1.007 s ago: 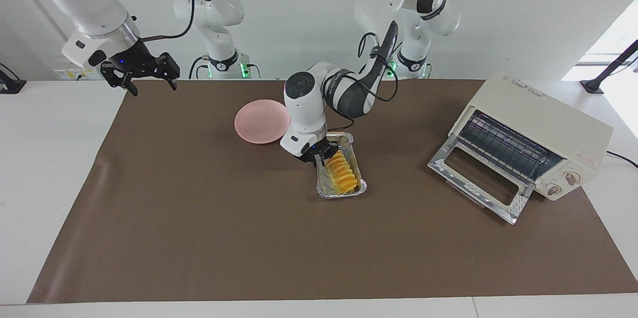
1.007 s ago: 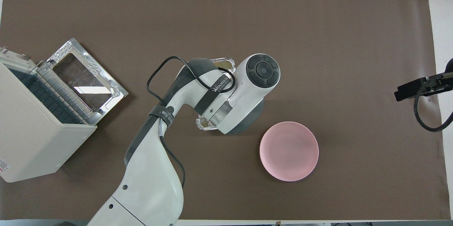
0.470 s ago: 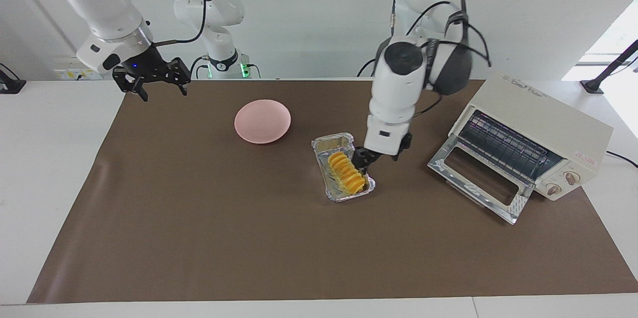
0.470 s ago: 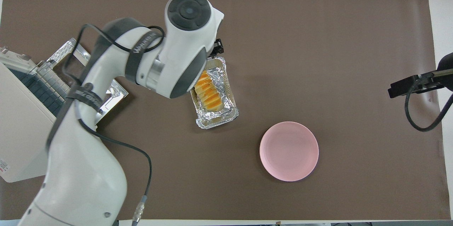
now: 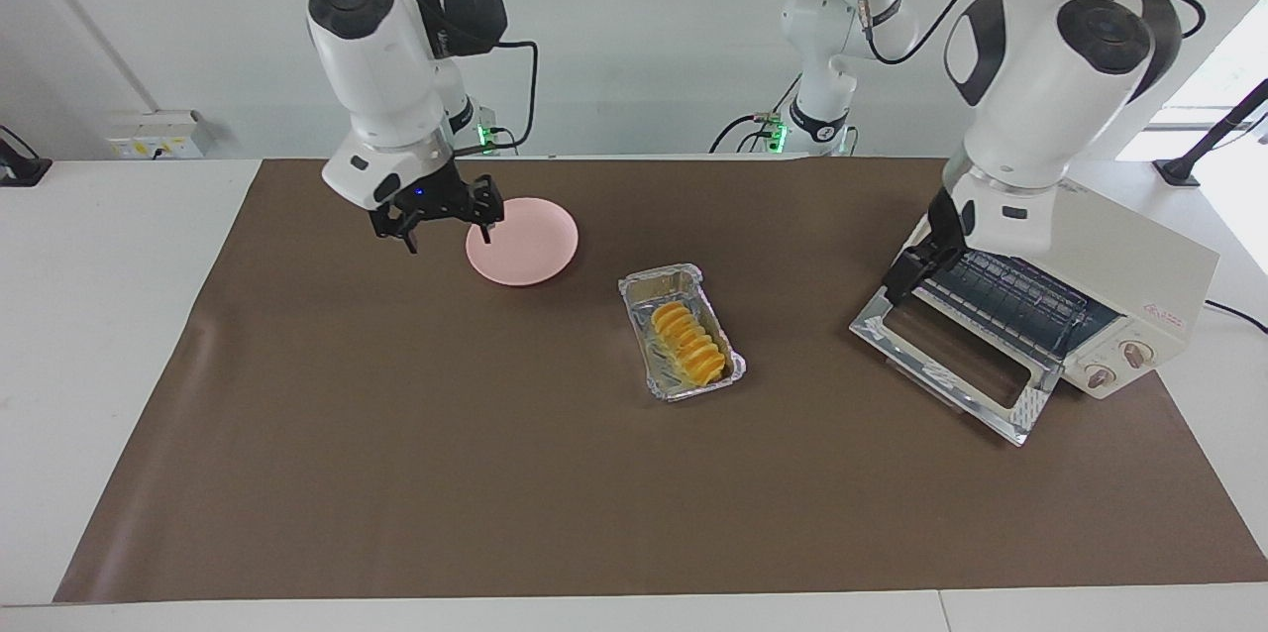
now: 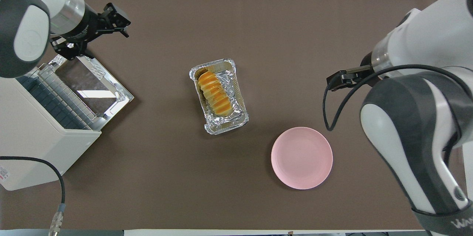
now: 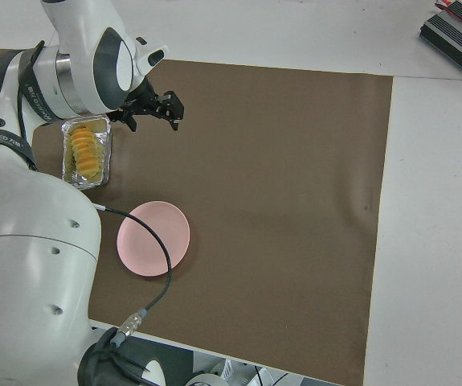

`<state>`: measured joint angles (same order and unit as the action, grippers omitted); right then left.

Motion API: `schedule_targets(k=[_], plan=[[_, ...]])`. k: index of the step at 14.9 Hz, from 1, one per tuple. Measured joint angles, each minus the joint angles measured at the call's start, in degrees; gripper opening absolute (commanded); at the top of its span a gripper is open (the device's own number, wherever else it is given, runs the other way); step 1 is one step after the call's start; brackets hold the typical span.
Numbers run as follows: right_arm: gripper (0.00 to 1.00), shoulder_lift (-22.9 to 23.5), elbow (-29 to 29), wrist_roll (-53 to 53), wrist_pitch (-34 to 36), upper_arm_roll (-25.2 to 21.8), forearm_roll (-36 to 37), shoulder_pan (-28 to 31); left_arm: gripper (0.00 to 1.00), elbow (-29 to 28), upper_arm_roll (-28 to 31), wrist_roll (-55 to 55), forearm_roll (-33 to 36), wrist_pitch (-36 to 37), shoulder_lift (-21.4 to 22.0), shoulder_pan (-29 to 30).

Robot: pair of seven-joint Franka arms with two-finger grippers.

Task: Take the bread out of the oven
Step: 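Retract the left gripper while the right gripper reaches the foil tray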

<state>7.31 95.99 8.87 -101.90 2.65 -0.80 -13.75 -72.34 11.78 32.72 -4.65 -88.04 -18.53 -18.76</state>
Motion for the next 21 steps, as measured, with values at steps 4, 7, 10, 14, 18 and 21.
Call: schedule_targets(k=[4,7,10,14,18,21], plan=[[1.00,5.90,-0.75,6.32,-5.34,0.00,-0.04,-6.35,1.00,-1.74,0.67,-14.42,0.01,9.12,2.29,3.56],[1.00,10.86,-4.32,11.25,-6.49,-0.02,-0.03,-10.24,1.00,-8.23,0.98,-18.41,2.03,9.70,6.55,3.57],[1.00,18.62,-10.55,16.89,-7.83,-0.07,0.03,-13.49,1.00,-13.28,0.96,-20.94,3.17,9.70,10.81,3.81],[1.00,26.33,-13.67,18.52,-12.69,-0.09,-0.02,-15.07,1.00,-18.32,0.01,-21.77,3.22,9.10,14.93,4.25],[0.96,28.91,-13.64,19.17,-16.71,-0.16,0.63,-16.35,1.00,-20.21,-1.88,-21.77,3.26,8.70,15.95,5.12],[0.91,30.12,-13.66,18.95,-17.13,-0.35,3.85,-16.27,1.00,-21.20,-2.81,-21.77,3.26,8.05,16.78,5.43]])
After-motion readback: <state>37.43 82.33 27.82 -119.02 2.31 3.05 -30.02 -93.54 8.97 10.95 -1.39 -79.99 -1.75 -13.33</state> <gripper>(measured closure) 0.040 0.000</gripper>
